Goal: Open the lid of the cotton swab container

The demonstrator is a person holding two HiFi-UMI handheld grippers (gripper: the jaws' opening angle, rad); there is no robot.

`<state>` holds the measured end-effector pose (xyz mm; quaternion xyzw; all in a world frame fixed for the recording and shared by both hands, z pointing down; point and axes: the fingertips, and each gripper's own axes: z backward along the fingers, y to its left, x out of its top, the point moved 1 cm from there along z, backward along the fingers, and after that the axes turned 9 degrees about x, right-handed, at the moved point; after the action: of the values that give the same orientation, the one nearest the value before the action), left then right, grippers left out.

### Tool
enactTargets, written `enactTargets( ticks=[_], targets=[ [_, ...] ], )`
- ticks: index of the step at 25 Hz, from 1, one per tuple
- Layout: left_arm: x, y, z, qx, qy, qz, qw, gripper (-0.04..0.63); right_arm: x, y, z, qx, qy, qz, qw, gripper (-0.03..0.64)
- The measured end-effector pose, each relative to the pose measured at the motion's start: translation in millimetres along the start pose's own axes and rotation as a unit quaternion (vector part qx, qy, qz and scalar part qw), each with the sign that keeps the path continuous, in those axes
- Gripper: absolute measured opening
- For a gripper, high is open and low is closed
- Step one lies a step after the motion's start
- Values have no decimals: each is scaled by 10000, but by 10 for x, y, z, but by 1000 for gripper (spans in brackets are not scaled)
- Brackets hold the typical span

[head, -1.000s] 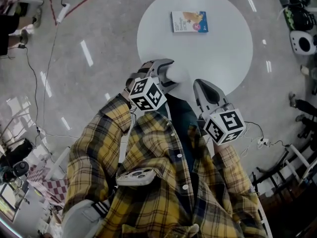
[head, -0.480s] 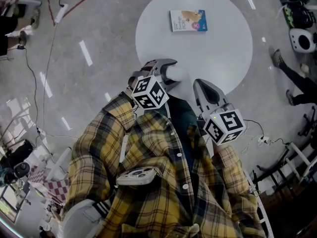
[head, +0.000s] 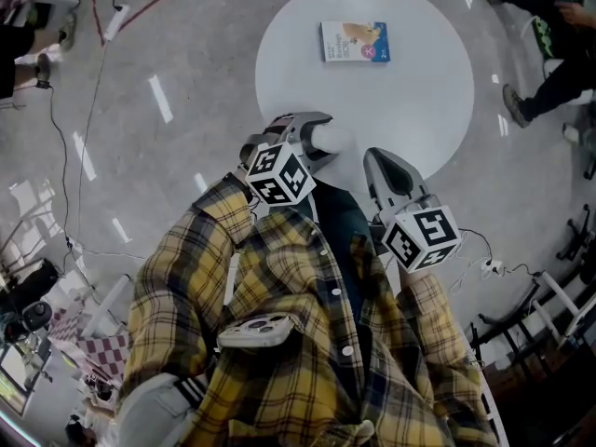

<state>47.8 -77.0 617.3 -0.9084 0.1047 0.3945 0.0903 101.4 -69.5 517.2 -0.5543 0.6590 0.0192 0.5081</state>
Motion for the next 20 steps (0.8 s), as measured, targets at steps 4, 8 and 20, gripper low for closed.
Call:
enactTargets(
  ticks=[4,8,20],
  targets=[
    [53,28,29,65,-12,20,10000,272,39,1,19,18,-21,43,10000,17],
    [135,44,90,140,-14,111,9998,272,97,31,34,73,-36,104,9999,17],
    [461,32,403,300,144,253,9991,272,463,248,150,437,-213,520,9975,17]
  ],
)
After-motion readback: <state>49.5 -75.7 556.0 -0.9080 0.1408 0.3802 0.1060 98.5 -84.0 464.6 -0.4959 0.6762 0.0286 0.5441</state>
